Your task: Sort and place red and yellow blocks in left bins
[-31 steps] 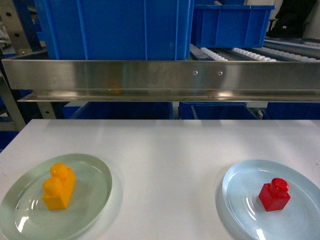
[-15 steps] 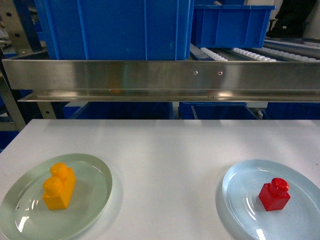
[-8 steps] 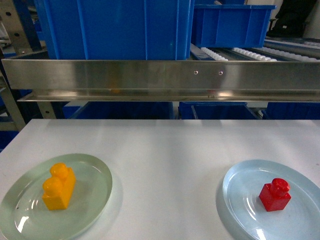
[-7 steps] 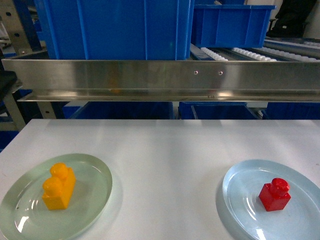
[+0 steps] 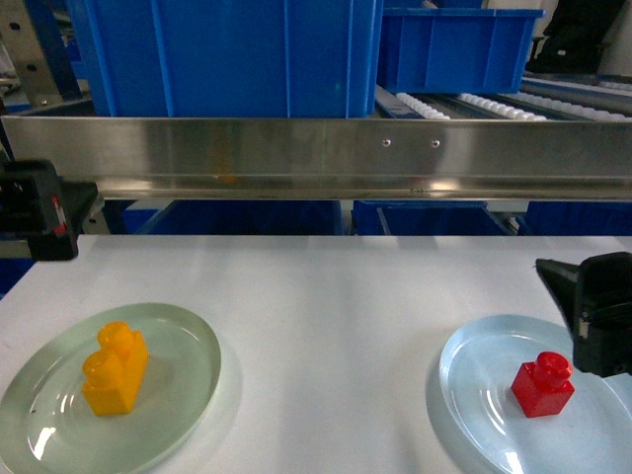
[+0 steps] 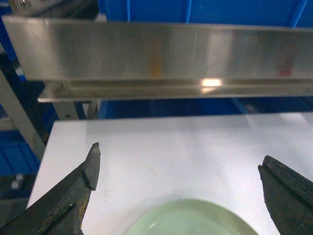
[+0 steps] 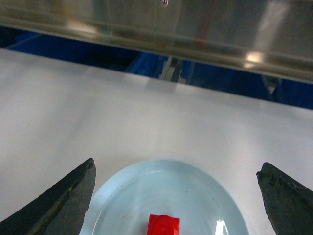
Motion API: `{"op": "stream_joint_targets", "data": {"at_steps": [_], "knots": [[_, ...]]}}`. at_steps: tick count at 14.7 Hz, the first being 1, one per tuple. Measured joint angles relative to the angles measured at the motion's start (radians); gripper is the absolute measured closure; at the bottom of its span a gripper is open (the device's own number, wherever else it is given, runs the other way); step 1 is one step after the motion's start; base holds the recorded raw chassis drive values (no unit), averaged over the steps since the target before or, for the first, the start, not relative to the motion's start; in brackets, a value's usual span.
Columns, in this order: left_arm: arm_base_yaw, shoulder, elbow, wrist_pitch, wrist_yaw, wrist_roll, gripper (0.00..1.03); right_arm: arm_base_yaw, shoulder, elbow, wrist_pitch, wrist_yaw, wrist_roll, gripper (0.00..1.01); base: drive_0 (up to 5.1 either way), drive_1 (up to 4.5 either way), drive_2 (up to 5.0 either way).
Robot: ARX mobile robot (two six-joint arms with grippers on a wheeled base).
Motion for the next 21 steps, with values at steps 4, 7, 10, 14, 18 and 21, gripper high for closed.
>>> {"op": "stream_joint_targets", "data": {"at_steps": [4, 7, 10, 14, 18, 21], "knots": [[0.0, -0.007, -0.003, 0.009, -0.001, -0.001, 0.05, -0.051, 0.294, 0.018, 0.072, -0.038, 0.005, 0.03, 0.0, 0.0, 0.0], [0.0, -0.007, -0.003, 0.009, -0.001, -0.001, 0.05, -0.017, 0.297, 0.019, 0.084, -0.047, 0.027, 0.03, 0.0, 0.0, 0.0], [0.0, -0.007, -0.003, 0.008, -0.001, -0.002, 0.05, 0.008, 0.333, 0.02, 0.096, -0.049, 0.053, 0.03, 0.0, 0.0, 0.0], [0.0, -0.007, -0.003, 0.009, -0.001, -0.002, 0.05, 0.005, 0.43, 0.055, 0.113, -0.05, 0.076, 0.03, 0.0, 0.0, 0.0], [0.0, -0.007, -0.003, 0.009, -0.001, -0.002, 0.05, -0.003, 0.474, 0.091, 0.13, -0.053, 0.099, 0.44, 0.0, 0.0, 0.0], [0.0, -0.007, -0.003, 0.01, -0.001, -0.002, 0.05, -0.009, 0.481, 0.09, 0.148, -0.055, 0.097, 0.71, 0.0, 0.0, 0.0]]}}
